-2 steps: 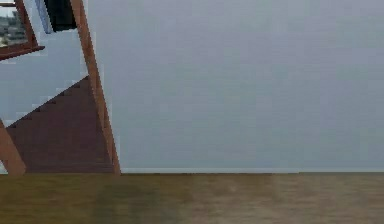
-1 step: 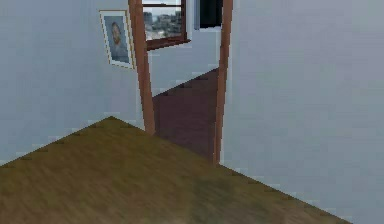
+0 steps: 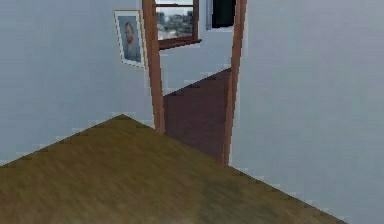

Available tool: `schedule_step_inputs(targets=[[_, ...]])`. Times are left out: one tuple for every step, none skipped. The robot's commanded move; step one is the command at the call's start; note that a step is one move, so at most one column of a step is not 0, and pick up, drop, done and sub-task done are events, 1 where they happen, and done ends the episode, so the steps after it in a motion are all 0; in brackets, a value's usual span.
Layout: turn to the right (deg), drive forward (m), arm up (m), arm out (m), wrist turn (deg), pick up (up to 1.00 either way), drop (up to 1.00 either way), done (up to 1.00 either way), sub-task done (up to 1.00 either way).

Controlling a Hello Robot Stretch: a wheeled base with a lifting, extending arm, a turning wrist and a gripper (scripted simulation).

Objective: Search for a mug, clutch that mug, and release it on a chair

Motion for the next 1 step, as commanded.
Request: schedule_step_inputs(targets=[[0.0, 1.0, 0.0, 0.0, 0.0, 0.0, 0.0, 0.0, 0.0]])
